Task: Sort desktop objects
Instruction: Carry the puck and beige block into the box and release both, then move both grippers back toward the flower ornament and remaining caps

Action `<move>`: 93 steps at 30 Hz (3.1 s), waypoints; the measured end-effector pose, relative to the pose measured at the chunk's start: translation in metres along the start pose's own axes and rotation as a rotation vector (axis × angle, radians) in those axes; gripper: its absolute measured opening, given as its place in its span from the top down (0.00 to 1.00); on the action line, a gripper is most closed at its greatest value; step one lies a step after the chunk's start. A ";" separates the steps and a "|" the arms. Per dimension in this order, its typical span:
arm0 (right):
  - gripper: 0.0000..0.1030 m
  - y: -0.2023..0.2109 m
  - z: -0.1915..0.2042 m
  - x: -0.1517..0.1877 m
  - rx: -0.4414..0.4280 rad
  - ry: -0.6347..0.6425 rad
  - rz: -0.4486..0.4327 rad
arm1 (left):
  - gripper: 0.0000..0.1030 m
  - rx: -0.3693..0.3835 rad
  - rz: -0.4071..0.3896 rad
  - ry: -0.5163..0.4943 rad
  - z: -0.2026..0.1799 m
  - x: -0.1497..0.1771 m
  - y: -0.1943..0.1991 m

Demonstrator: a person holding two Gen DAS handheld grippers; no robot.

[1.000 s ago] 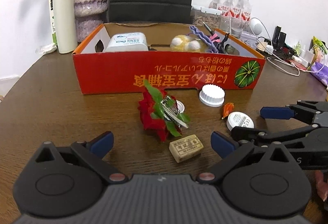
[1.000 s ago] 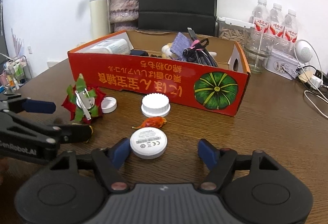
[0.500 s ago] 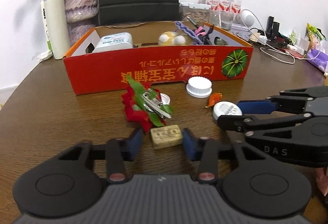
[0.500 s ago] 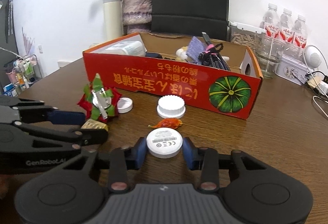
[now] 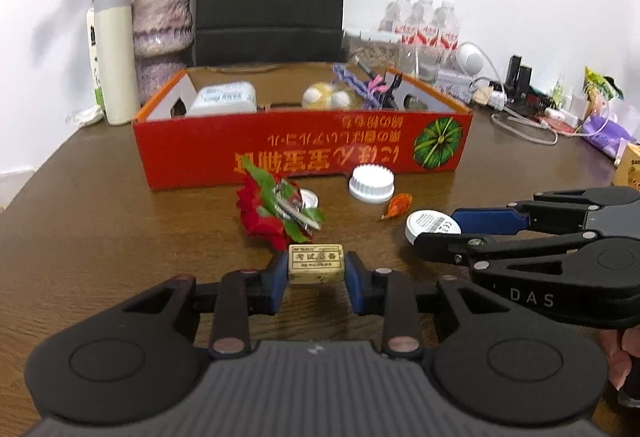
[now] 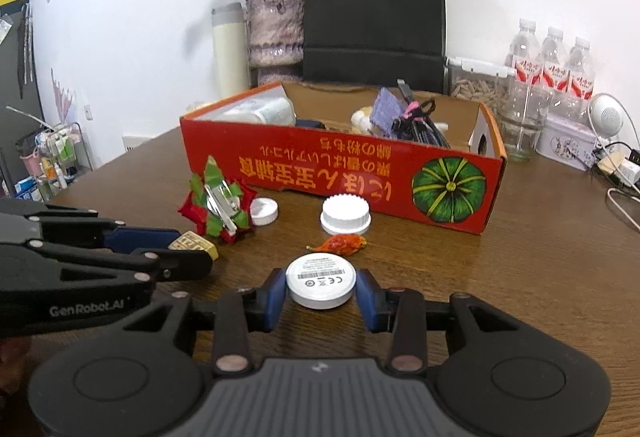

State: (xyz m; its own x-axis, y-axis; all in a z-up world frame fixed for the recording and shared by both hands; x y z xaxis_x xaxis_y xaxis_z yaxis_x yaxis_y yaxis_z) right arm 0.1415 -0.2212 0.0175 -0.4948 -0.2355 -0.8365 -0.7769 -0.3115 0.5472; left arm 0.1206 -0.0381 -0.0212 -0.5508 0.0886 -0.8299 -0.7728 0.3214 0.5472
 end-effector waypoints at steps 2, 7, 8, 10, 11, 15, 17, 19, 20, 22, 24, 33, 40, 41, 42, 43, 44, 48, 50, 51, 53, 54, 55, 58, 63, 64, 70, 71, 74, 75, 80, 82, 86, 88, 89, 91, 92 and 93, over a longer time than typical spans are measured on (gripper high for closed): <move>0.64 0.004 0.000 -0.002 0.001 0.000 -0.015 | 0.70 0.006 -0.030 -0.011 -0.002 -0.004 0.007; 0.64 0.019 -0.003 -0.016 0.007 -0.006 -0.095 | 0.70 0.035 -0.131 -0.064 -0.010 -0.022 0.023; 0.64 0.022 -0.003 -0.021 0.009 -0.010 -0.115 | 0.70 0.035 -0.146 -0.078 -0.011 -0.027 0.024; 0.64 0.025 -0.006 -0.033 0.015 -0.015 -0.154 | 0.70 0.031 -0.176 -0.102 -0.013 -0.041 0.025; 0.64 0.026 -0.008 -0.039 0.021 -0.014 -0.171 | 0.70 0.028 -0.191 -0.113 -0.013 -0.048 0.025; 0.64 0.020 -0.014 -0.063 0.042 -0.016 -0.217 | 0.70 0.012 -0.252 -0.151 -0.018 -0.077 0.021; 0.64 0.016 -0.017 -0.073 0.051 -0.017 -0.237 | 0.70 0.010 -0.276 -0.161 -0.019 -0.088 0.018; 0.64 0.009 -0.020 -0.083 0.061 -0.021 -0.254 | 0.70 0.007 -0.298 -0.167 -0.021 -0.099 0.012; 0.64 0.005 -0.023 -0.088 0.068 -0.029 -0.259 | 0.70 0.002 -0.306 -0.167 -0.022 -0.104 0.009; 0.64 -0.005 -0.030 -0.095 0.079 -0.046 -0.263 | 0.70 -0.001 -0.314 -0.161 -0.021 -0.112 -0.001; 0.64 -0.016 -0.039 -0.100 0.092 -0.066 -0.259 | 0.70 -0.007 -0.317 -0.148 -0.017 -0.119 -0.012; 0.64 -0.069 -0.079 -0.095 0.127 -0.113 -0.184 | 0.70 -0.055 -0.265 -0.081 0.008 -0.129 -0.070; 0.64 -0.081 -0.081 -0.086 0.123 -0.106 -0.148 | 0.70 -0.076 -0.170 -0.082 0.018 -0.110 -0.095; 0.64 -0.081 -0.079 -0.085 0.124 -0.098 -0.148 | 0.70 -0.076 -0.167 -0.084 0.018 -0.108 -0.095; 0.64 -0.080 -0.078 -0.084 0.125 -0.093 -0.149 | 0.70 -0.076 -0.166 -0.086 0.017 -0.108 -0.095; 0.64 -0.079 -0.077 -0.083 0.127 -0.090 -0.149 | 0.70 -0.076 -0.166 -0.090 0.016 -0.107 -0.095; 0.64 -0.078 -0.076 -0.083 0.128 -0.088 -0.149 | 0.70 -0.077 -0.166 -0.093 0.015 -0.106 -0.095; 0.64 -0.079 -0.076 -0.082 0.129 -0.091 -0.143 | 0.70 -0.076 -0.153 -0.103 0.014 -0.104 -0.097; 0.63 -0.079 -0.077 -0.083 0.129 -0.100 -0.141 | 0.69 -0.081 -0.144 -0.109 0.013 -0.103 -0.099; 0.63 -0.078 -0.077 -0.083 0.129 -0.104 -0.143 | 0.68 -0.084 -0.145 -0.110 0.012 -0.103 -0.099; 0.62 -0.077 -0.077 -0.083 0.134 -0.106 -0.147 | 0.60 -0.084 -0.148 -0.114 0.012 -0.103 -0.098; 0.56 -0.077 -0.077 -0.083 0.135 -0.106 -0.147 | 0.52 -0.087 -0.155 -0.115 0.011 -0.103 -0.097; 0.47 -0.077 -0.077 -0.083 0.136 -0.107 -0.149 | 0.46 -0.092 -0.163 -0.115 0.011 -0.103 -0.095; 0.32 -0.073 -0.077 -0.084 0.145 -0.109 -0.166 | 0.37 -0.097 -0.177 -0.117 0.010 -0.104 -0.090; 0.08 -0.068 -0.076 -0.084 0.158 -0.116 -0.192 | 0.00 -0.197 -0.214 -0.097 0.017 -0.107 -0.082; 0.00 -0.068 -0.077 -0.085 0.164 -0.121 -0.193 | 0.00 -0.221 -0.227 -0.089 0.020 -0.107 -0.081; 0.00 -0.069 -0.075 -0.084 0.163 -0.116 -0.184 | 0.00 -0.153 -0.212 0.035 0.037 -0.108 -0.078; 0.00 -0.069 -0.075 -0.084 0.164 -0.114 -0.185 | 0.00 -0.157 -0.215 0.037 0.038 -0.108 -0.077; 0.00 -0.068 -0.074 -0.083 0.163 -0.115 -0.188 | 0.00 -0.173 -0.223 0.025 0.038 -0.108 -0.074; 0.00 -0.067 -0.074 -0.083 0.162 -0.116 -0.188 | 0.00 -0.175 -0.223 0.023 0.039 -0.107 -0.072; 0.00 -0.064 -0.070 -0.082 0.157 -0.105 -0.189 | 0.00 -0.180 -0.219 0.024 0.044 -0.105 -0.067; 0.00 -0.062 -0.067 -0.082 0.153 -0.095 -0.188 | 0.00 -0.178 -0.215 0.029 0.047 -0.103 -0.063; 0.00 -0.056 -0.061 -0.078 0.137 -0.074 -0.169 | 0.00 -0.173 -0.207 0.028 0.053 -0.096 -0.051; 0.00 -0.053 -0.058 -0.075 0.132 -0.061 -0.159 | 0.00 -0.170 -0.194 0.018 0.055 -0.091 -0.046; 0.00 -0.051 -0.056 -0.073 0.130 -0.054 -0.153 | 0.00 -0.170 -0.185 0.012 0.056 -0.088 -0.044; 0.00 -0.048 -0.052 -0.069 0.125 -0.036 -0.139 | 0.00 -0.165 -0.165 -0.001 0.056 -0.081 -0.041; 0.00 -0.047 -0.049 -0.066 0.125 -0.024 -0.133 | 0.00 -0.163 -0.152 -0.008 0.056 -0.078 -0.040; 0.00 -0.046 -0.047 -0.064 0.122 -0.012 -0.124 | 0.00 -0.162 -0.142 -0.014 0.055 -0.074 -0.039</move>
State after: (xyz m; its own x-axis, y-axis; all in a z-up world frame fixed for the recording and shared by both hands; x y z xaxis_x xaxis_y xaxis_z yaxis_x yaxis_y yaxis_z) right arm 0.2269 -0.2349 0.0470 -0.3959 -0.1910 -0.8982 -0.8736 -0.2232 0.4325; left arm 0.2095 -0.0050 0.0130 -0.4294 0.0666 -0.9007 -0.8835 0.1758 0.4342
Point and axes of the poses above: each gripper's, at about its wrist camera, not at the fingertips, and y roughly against the way its jaws point, z to its left, x to its underside, the point moved 3 cm from there along -y, roughly the way its jaws point, and after that the axes turned 8 degrees about x, right-handed, at the moved point
